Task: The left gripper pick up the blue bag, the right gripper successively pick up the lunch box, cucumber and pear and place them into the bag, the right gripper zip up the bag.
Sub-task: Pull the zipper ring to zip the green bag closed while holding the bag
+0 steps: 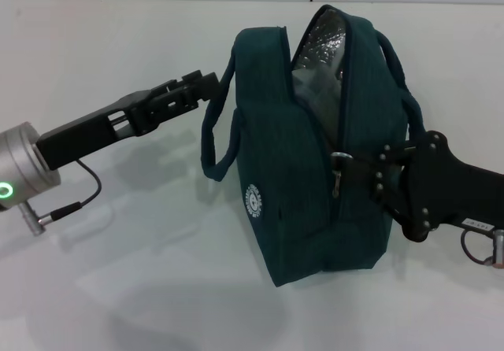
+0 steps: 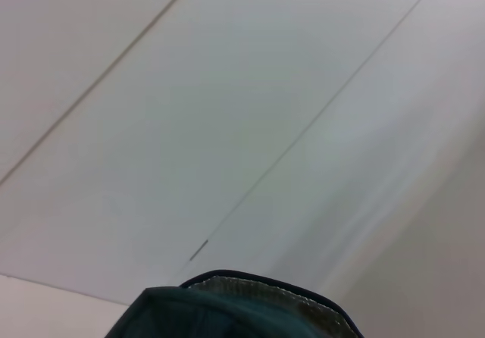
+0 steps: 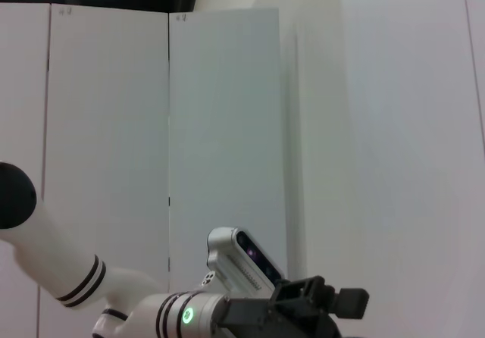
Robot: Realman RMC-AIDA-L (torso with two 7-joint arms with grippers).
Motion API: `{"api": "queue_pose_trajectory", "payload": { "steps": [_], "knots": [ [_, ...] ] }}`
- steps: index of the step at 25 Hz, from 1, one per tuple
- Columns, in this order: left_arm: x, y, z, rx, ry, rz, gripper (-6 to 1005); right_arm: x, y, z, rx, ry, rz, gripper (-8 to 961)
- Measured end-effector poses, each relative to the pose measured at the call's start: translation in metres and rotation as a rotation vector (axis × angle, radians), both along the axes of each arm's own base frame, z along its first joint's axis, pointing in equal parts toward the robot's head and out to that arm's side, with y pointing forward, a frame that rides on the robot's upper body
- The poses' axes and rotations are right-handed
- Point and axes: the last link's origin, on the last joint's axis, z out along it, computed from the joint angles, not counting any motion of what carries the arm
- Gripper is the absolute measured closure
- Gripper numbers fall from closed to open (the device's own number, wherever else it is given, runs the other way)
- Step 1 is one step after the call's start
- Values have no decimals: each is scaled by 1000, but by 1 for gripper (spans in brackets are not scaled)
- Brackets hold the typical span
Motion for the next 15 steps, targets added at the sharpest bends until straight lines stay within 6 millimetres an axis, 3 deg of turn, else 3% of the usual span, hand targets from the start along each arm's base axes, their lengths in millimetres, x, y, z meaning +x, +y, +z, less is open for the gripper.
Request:
{"api": "queue_pose_trajectory", "payload": {
  "steps": [15],
  "knots": [
    [-4,0,9,59,-33,24,144,-22,16,6,30,28,60,939]
  ]
}}
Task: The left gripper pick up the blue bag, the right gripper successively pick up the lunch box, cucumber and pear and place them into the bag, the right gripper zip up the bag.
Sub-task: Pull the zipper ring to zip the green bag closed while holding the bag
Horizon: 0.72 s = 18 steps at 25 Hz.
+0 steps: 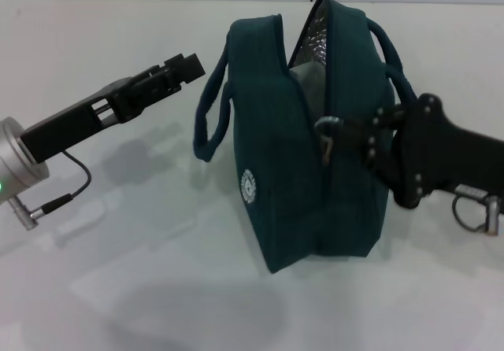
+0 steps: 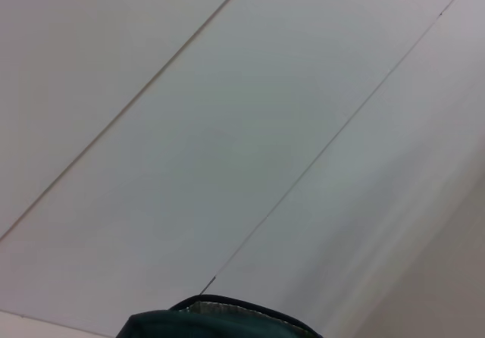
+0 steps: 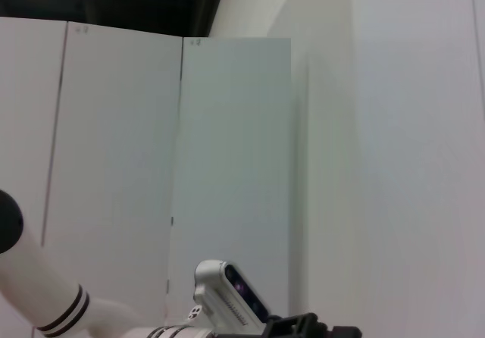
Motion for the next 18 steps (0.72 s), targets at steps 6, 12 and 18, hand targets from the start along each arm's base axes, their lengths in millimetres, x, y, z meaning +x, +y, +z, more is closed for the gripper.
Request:
{"api": "queue_pose_trajectory", "payload": {
  "steps": [6,12,18],
  "knots": [
    [-3,-1,1,5,-4,13,145,6,-15,-11,-64,-23,8,939],
    [-2,-1,1,6,-6,14,146,19,-26,-12,-98,-19,-24,939],
    [-2,-1,1,4,-7,16,146,30,-40,-11,-101,-13,-28,939]
  ]
}}
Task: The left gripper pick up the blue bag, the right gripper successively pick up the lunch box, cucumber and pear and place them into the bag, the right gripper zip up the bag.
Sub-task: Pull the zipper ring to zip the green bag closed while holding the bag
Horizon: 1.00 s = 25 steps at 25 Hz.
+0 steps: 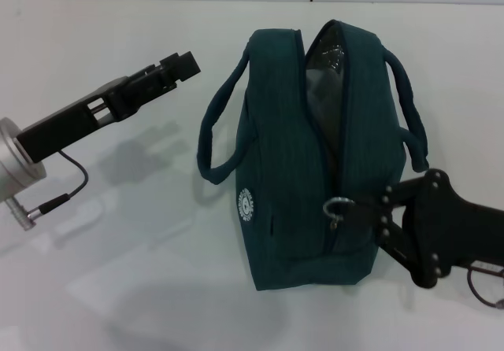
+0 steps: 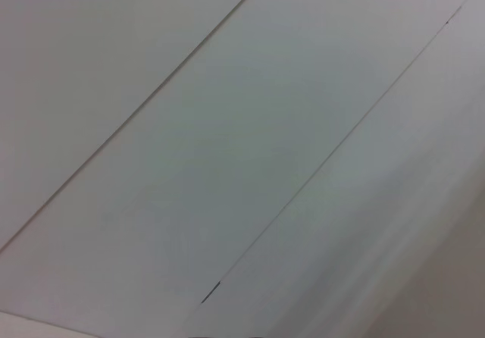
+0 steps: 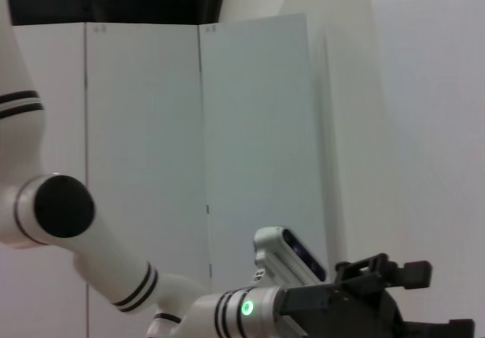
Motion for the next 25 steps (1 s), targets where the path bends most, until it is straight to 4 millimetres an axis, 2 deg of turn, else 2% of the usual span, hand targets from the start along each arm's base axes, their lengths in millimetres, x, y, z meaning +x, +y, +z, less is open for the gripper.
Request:
{"api": "queue_pose_trajectory", "payload": {
  "steps": [7,13,21,25],
  "knots": [
    [2,2,0,-1,0,-7,147,1,-4,0,15,-1,22,938],
    [3,2,0,-1,0,-9,148,-23,23,16,115,48,64,938],
    [2,1,-1,1,-1,-7,149,-25,29,9,94,16,43,938],
    [0,-1,-1,2,0,-4,150,-32,50,19,168,26,19,938]
  ]
}}
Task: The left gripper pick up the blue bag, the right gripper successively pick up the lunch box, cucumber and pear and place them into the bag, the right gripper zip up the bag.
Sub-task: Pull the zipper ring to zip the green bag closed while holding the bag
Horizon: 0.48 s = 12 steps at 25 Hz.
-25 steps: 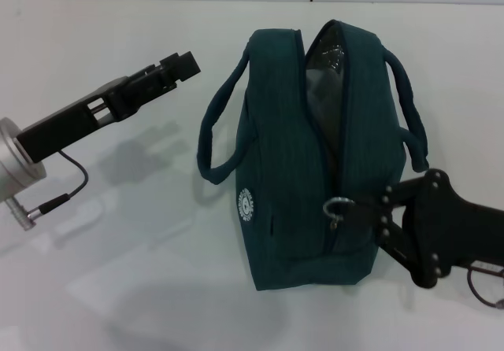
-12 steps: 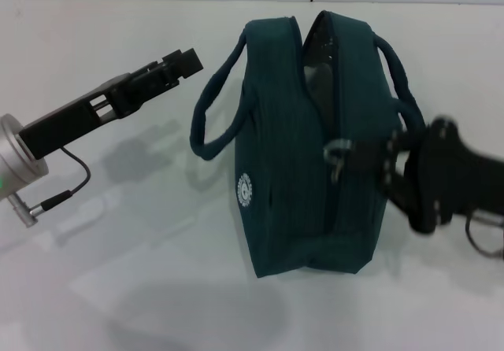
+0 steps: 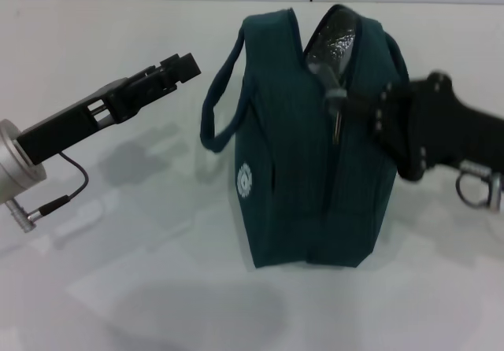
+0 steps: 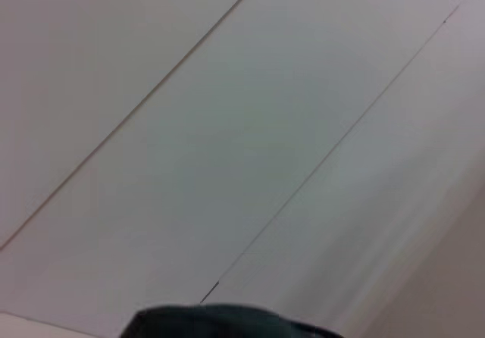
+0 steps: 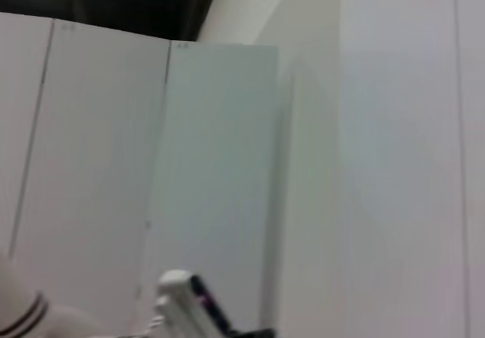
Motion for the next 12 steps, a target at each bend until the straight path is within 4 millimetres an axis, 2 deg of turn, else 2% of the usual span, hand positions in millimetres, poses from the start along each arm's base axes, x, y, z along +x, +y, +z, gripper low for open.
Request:
{"api": "queue_pose_trajectory", "payload": {
  "steps": [6,12],
  "knots": [
    [-2,-2,0,0,2,6,151,-18,13,3,24,8,43,938],
    [-3,-2,1,3,3,11,152,-29,16,-2,9,2,80,938]
  ]
}}
